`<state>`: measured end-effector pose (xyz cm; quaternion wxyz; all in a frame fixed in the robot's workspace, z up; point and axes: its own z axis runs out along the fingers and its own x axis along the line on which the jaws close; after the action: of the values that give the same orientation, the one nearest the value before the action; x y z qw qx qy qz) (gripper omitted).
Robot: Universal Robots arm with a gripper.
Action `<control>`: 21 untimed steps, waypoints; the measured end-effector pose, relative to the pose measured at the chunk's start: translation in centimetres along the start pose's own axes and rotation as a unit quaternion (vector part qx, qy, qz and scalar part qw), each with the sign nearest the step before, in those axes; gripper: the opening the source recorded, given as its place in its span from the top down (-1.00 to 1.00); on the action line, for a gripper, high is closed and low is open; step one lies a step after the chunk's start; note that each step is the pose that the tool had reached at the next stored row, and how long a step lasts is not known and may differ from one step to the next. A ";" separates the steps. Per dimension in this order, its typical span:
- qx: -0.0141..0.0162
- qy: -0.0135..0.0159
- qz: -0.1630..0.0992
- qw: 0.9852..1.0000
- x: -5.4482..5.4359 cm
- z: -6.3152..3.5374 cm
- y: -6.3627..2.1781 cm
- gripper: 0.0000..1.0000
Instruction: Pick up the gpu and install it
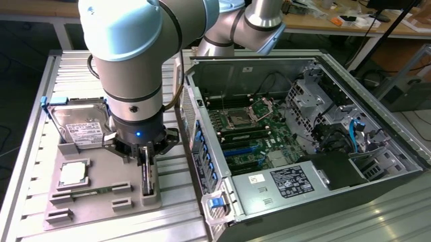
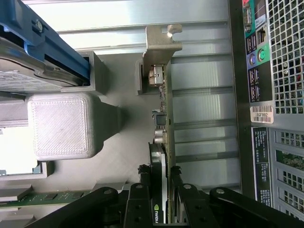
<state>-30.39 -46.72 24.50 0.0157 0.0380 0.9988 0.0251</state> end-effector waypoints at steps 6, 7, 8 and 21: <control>0.000 0.000 0.000 1.000 0.0 -0.26 0.01 0.46; 0.000 0.000 0.000 1.000 0.0 -0.32 0.02 0.46; 0.000 0.000 0.000 1.000 0.0 -0.37 0.02 0.46; 0.000 0.000 0.000 1.000 0.0 -0.72 0.04 0.46</control>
<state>-30.39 -46.72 25.23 0.0156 0.0380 0.9988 0.0251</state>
